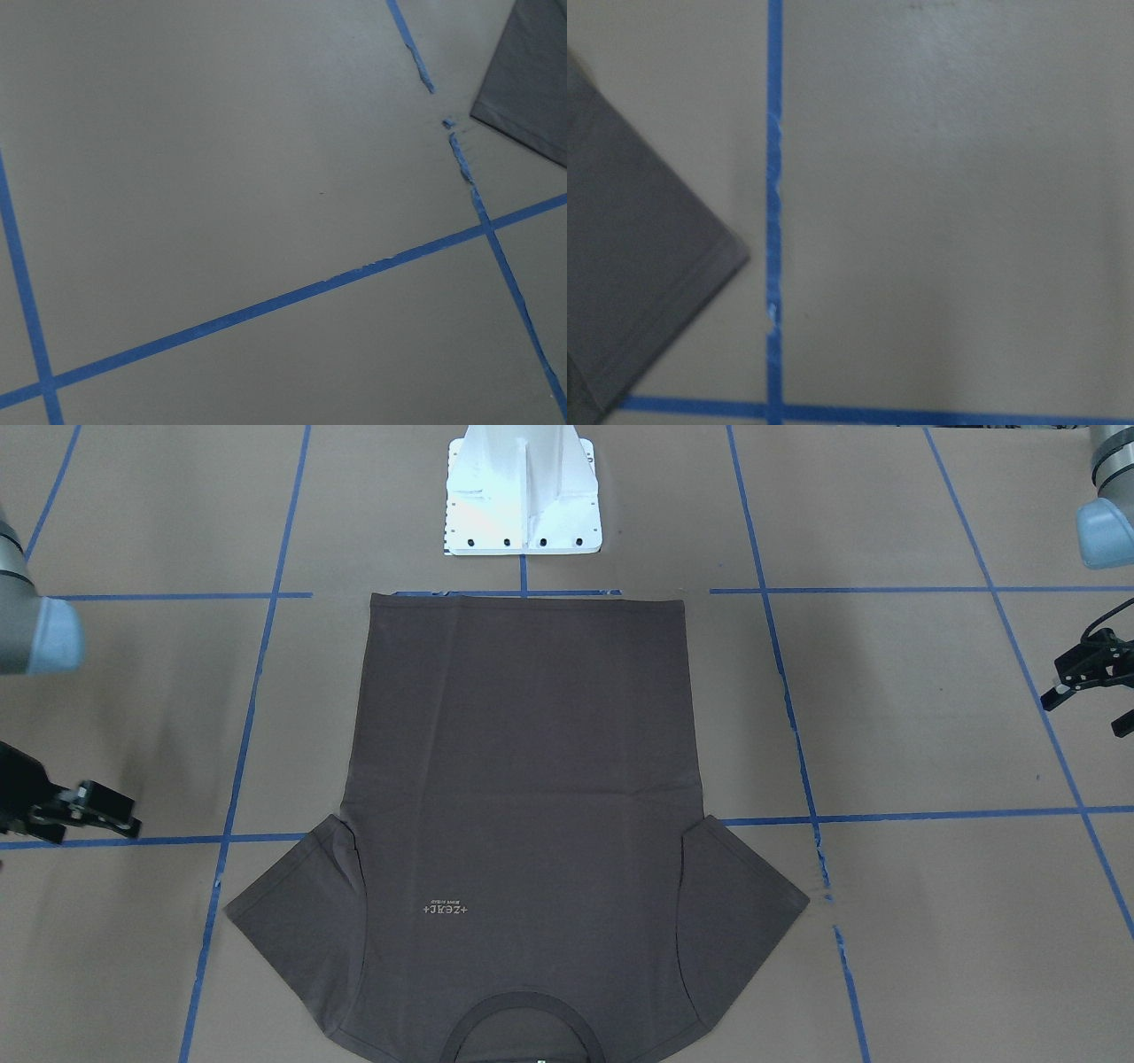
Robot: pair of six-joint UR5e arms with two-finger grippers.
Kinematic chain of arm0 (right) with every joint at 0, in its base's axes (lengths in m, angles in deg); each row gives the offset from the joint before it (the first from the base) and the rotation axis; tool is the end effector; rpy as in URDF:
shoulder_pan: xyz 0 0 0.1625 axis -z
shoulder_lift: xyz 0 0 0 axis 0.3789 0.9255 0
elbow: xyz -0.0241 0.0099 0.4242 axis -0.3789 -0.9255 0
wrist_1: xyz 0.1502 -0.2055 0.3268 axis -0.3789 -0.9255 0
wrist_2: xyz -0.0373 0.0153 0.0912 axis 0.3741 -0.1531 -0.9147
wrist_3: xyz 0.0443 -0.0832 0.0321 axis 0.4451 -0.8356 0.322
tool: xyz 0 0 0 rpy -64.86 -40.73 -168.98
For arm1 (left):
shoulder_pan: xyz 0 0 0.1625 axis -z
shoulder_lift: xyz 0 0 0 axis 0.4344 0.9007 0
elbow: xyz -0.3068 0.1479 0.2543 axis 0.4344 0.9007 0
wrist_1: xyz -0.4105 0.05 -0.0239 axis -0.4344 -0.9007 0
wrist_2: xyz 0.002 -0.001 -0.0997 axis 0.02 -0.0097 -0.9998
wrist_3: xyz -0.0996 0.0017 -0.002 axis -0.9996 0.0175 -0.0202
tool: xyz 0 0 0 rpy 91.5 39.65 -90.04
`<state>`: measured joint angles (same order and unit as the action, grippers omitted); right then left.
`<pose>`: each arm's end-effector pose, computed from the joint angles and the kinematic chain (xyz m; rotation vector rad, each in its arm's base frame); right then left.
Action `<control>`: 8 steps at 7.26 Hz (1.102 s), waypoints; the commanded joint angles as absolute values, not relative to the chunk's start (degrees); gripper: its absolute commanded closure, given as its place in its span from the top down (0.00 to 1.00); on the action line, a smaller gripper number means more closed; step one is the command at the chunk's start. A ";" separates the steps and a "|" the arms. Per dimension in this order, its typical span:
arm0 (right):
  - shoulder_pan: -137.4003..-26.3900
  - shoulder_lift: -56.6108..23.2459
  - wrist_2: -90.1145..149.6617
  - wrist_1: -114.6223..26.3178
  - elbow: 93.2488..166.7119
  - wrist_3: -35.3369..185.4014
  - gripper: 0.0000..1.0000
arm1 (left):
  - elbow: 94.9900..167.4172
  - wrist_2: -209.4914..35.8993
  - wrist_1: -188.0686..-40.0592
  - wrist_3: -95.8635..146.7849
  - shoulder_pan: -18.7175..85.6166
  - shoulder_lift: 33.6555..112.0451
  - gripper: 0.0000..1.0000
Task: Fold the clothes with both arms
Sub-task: 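Move the right gripper toward the shirt shoulder and sleeve nearest it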
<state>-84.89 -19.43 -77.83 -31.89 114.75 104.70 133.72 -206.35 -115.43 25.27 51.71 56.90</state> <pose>-0.2502 -0.6320 0.4839 0.0733 -0.9084 0.0817 0.0614 -0.5332 0.5326 0.3442 0.9722 0.2325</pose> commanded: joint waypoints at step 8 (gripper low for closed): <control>-77.63 -29.35 -70.87 -21.19 99.40 120.49 0.74 | 134.19 -210.63 -116.61 25.43 51.77 56.51 1.00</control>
<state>-77.93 -28.65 -70.90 -21.10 100.29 120.46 134.20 -210.63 -116.61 25.39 51.77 56.51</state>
